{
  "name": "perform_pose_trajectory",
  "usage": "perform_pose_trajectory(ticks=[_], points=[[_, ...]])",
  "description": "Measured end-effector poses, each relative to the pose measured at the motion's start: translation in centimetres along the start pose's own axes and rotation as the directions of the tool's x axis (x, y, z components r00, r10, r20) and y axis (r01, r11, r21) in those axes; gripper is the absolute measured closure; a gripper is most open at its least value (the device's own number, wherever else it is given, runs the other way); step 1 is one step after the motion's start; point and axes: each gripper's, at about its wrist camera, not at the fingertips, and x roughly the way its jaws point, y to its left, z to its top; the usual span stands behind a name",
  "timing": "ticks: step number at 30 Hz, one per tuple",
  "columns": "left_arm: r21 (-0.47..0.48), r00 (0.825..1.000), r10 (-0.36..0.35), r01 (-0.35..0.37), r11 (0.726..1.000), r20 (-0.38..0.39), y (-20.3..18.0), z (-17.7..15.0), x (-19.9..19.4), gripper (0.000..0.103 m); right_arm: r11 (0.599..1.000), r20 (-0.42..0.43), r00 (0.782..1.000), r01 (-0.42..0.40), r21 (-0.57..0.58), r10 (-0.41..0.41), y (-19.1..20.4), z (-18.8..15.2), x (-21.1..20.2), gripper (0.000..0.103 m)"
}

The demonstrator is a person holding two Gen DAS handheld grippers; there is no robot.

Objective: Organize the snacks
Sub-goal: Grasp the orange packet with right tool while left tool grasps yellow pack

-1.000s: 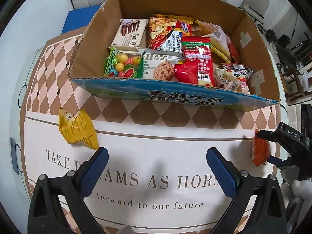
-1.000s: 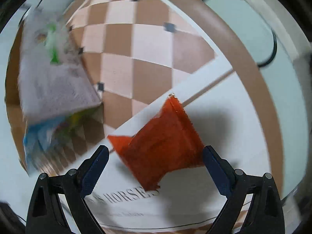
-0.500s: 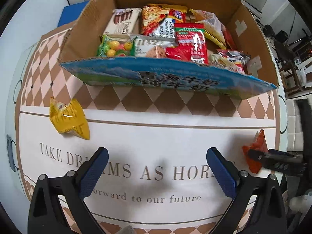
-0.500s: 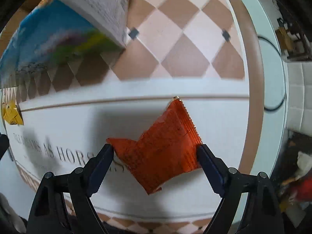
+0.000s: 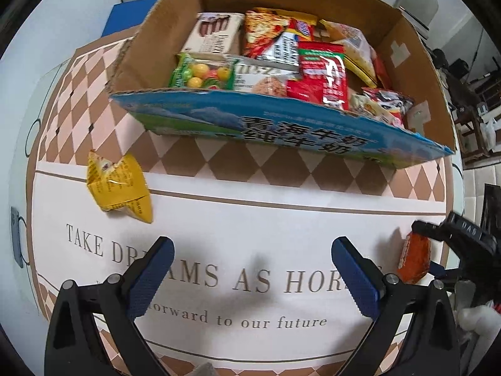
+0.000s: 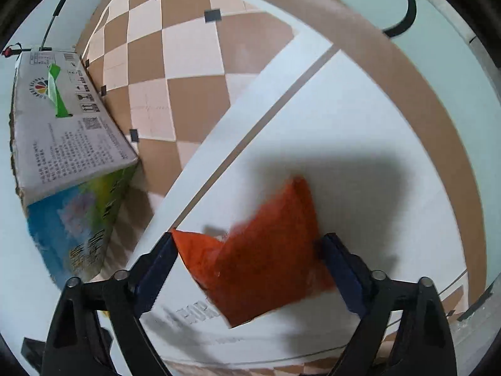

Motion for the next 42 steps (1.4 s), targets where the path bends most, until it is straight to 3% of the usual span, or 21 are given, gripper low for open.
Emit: perform_pose_trajectory(ticks=[2,5,9,13,15,20,23,24,28,30,32,34,38,42], points=[[-0.017,1.000,0.003,-0.002,1.000,0.004,0.9,0.0,-0.1,0.000,0.994,0.008,0.999,0.049,-0.097,-0.049,1.7,-0.7,-0.1,0.020],[-0.043,1.000,0.007,-0.007,0.999,0.005,2.4,-0.1,-0.3,0.000,0.951,-0.006,0.994,0.102,-0.292,-0.108,4.8,-2.3,1.0,0.025],[-0.095,1.000,0.011,-0.012,0.995,-0.006,5.4,-0.1,-0.2,0.000,0.797,0.019,0.978,0.182,-0.575,-0.210,10.0,-5.3,2.8,0.028],[-0.220,0.999,0.009,-0.015,0.975,-0.031,10.9,0.2,0.6,0.000,0.683,0.042,0.967,0.209,-0.699,-0.253,14.5,-7.8,4.6,0.028],[-0.279,0.999,-0.031,0.017,0.960,-0.045,13.4,0.7,1.3,0.000,0.644,0.038,0.963,0.207,-0.737,-0.266,16.6,-8.6,5.7,0.027],[-0.316,0.998,-0.036,0.015,0.949,-0.060,16.6,2.4,3.0,0.000,0.656,-0.007,0.959,0.187,-0.731,-0.282,18.5,-8.7,6.5,0.019],[-0.293,0.996,-0.039,0.014,0.956,-0.080,17.0,3.4,4.5,0.000,0.671,-0.023,0.964,0.167,-0.723,-0.264,18.9,-8.9,5.9,0.015],[-0.280,0.994,-0.044,0.016,0.960,-0.095,17.0,3.7,5.2,0.000,0.675,-0.029,0.967,0.157,-0.721,-0.255,19.2,-8.9,5.7,0.009],[-0.230,0.987,-0.060,0.024,0.973,-0.151,16.3,4.4,7.3,0.002,0.702,-0.048,0.972,0.131,-0.700,-0.229,19.1,-8.1,4.4,0.008],[-0.213,0.984,-0.058,0.022,0.977,-0.166,16.1,4.4,7.9,0.012,0.709,-0.053,0.973,0.127,-0.694,-0.226,19.2,-7.9,4.0,0.008],[-0.198,0.986,-0.046,0.014,0.980,-0.159,15.9,4.3,8.0,0.036,0.718,-0.054,0.975,0.122,-0.686,-0.216,19.1,-8.0,3.4,0.008],[-0.191,0.987,-0.048,0.018,0.981,-0.154,15.8,4.0,7.9,0.044,0.733,-0.062,0.977,0.111,-0.671,-0.204,19.2,-8.5,3.3,0.008],[-0.177,0.986,-0.065,0.038,0.984,-0.153,14.8,2.3,7.3,0.046,0.776,-0.070,0.979,0.106,-0.622,-0.190,18.4,-8.1,3.5,0.008],[-0.142,0.981,-0.090,0.065,0.988,-0.174,12.7,-0.4,6.9,0.046,0.893,-0.140,0.983,0.046,-0.447,-0.121,15.5,-6.1,2.3,0.008]])
